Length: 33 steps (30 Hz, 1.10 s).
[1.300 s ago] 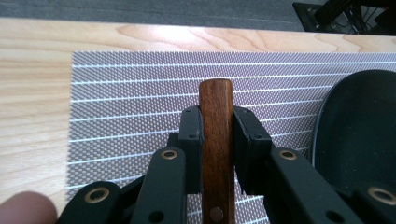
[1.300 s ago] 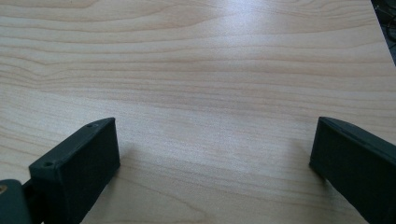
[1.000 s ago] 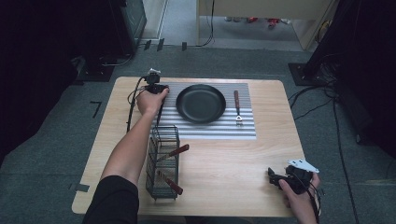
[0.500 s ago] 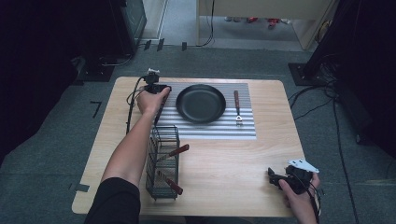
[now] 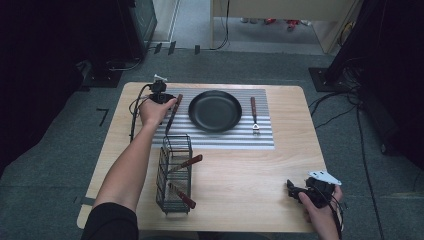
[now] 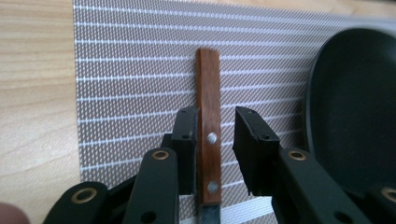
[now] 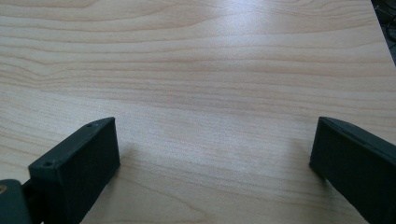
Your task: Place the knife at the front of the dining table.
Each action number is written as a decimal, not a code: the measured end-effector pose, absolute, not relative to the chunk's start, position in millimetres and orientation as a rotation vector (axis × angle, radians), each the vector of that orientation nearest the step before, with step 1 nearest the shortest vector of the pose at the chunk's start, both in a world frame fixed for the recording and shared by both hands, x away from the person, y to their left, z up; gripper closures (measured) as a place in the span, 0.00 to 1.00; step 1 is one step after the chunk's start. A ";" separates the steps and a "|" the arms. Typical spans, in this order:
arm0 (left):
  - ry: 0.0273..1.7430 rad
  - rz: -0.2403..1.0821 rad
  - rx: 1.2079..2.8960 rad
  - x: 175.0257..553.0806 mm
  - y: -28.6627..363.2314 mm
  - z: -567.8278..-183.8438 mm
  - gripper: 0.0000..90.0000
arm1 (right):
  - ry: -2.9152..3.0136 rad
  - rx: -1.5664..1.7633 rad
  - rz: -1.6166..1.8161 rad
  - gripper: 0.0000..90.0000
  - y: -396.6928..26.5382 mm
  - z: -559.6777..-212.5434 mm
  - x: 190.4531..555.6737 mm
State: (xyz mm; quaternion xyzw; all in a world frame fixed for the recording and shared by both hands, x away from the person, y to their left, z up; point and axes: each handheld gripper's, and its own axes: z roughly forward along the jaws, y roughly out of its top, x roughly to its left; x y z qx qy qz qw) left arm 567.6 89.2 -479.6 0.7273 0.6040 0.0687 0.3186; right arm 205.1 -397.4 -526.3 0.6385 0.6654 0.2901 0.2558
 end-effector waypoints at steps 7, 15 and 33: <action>1.630 0.189 2.004 568.2 77.5 -487.5 0.82 | 1.806 1.733 0.787 0.01 -397.3 -526.3 205.1; 1.734 0.187 1.999 571.0 75.6 -483.3 0.86 | 1.806 1.733 0.788 0.01 -397.4 -526.3 205.1; 1.871 0.143 1.795 572.8 83.3 -486.1 0.86 | 1.806 1.734 0.790 0.01 -397.5 -526.3 205.1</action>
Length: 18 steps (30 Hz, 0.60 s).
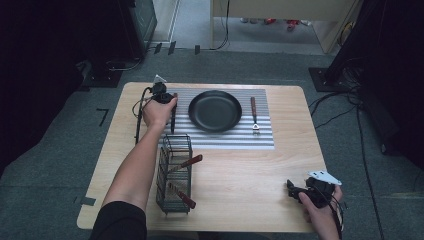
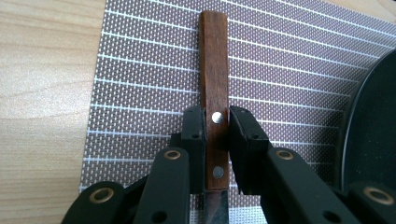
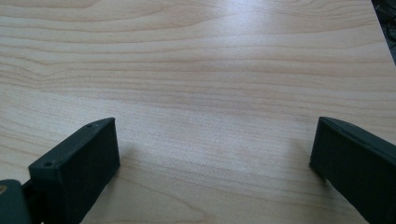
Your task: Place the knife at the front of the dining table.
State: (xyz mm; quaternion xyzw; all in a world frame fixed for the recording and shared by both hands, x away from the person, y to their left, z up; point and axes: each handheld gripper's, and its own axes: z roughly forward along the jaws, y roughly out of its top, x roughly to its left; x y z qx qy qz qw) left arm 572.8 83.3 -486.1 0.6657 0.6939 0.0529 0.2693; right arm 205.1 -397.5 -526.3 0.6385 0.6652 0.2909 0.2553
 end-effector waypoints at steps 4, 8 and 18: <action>1.867 0.147 1.800 572.5 82.9 -486.1 0.86 | 1.807 1.732 0.790 0.01 -397.6 -526.3 205.1; 1.853 0.152 1.814 571.9 82.4 -486.3 0.86 | 1.807 1.733 0.789 0.01 -397.6 -526.3 205.1; 1.833 0.116 1.816 571.4 83.0 -485.8 0.79 | 1.807 1.732 0.789 0.01 -397.5 -526.3 205.2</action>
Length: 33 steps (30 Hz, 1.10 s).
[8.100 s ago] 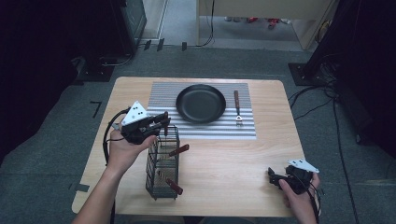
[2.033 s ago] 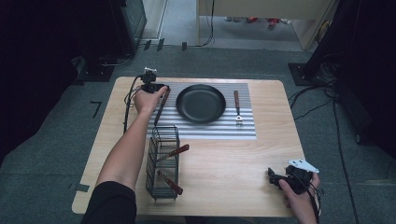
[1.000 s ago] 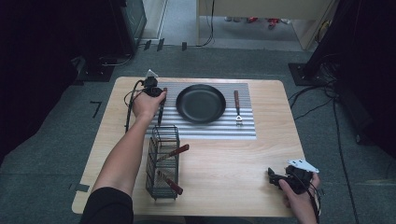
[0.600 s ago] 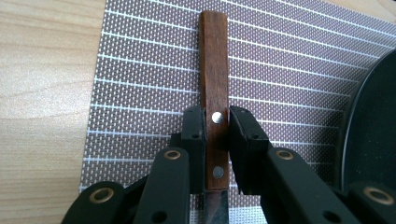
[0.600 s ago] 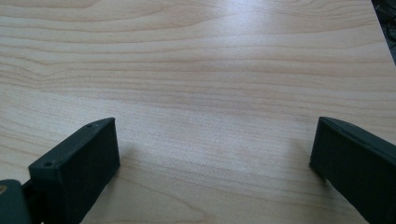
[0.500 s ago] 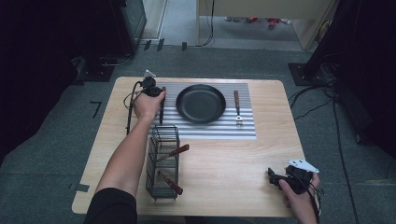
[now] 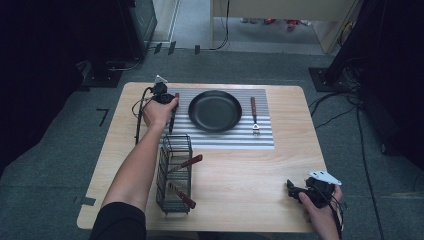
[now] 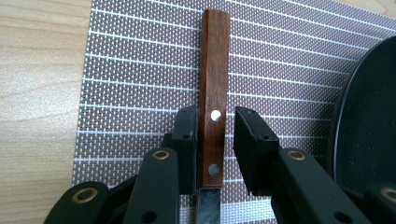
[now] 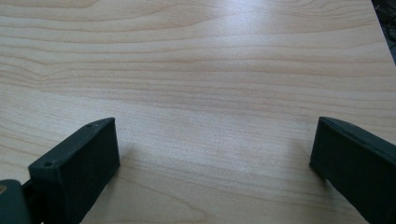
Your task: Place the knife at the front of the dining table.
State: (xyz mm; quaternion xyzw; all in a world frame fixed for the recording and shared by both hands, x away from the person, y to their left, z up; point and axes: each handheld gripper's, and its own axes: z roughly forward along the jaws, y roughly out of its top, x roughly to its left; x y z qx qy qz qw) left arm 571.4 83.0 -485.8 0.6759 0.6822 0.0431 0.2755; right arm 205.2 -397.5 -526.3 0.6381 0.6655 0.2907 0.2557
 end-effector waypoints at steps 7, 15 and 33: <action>1.810 0.112 1.820 569.3 83.2 -481.8 0.75 | 1.807 1.733 0.789 0.01 -397.6 -526.3 205.1; 1.746 0.115 1.816 553.8 95.8 -469.9 0.83 | 1.807 1.733 0.789 0.01 -397.6 -526.3 205.1; 1.636 0.135 1.975 496.1 120.2 -487.2 1.00 | 1.807 1.733 0.787 0.01 -397.3 -526.3 205.1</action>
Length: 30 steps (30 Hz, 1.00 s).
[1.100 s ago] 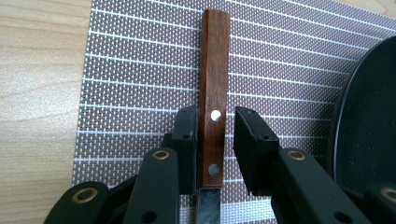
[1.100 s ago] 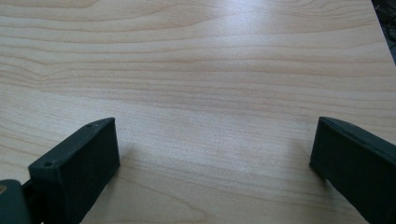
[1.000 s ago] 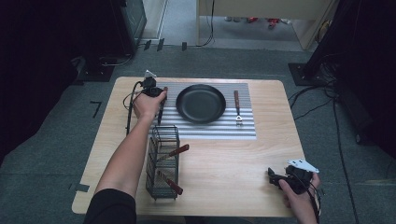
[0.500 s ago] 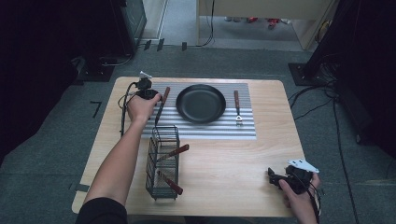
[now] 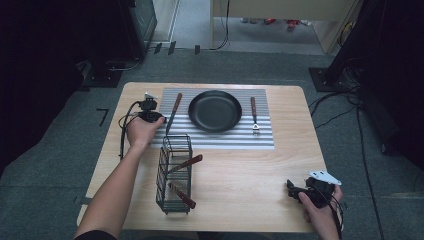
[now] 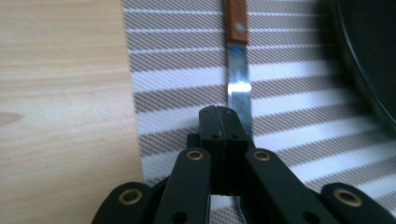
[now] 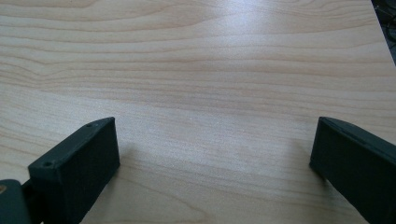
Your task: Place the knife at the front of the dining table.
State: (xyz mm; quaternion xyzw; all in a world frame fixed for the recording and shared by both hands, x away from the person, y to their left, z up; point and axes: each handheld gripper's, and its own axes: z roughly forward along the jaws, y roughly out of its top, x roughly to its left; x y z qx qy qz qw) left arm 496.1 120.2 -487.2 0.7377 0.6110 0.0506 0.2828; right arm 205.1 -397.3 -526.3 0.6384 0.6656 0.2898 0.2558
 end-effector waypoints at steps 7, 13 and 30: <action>1.612 0.139 2.013 488.8 112.9 -486.5 1.00 | 1.807 1.733 0.787 0.01 -397.3 -526.3 205.1; 1.601 0.136 2.019 485.4 110.3 -487.3 1.00 | 1.806 1.733 0.788 0.01 -397.4 -526.3 205.1; 1.596 0.122 2.006 481.1 113.6 -490.6 1.00 | 1.806 1.733 0.787 0.01 -397.3 -526.3 205.1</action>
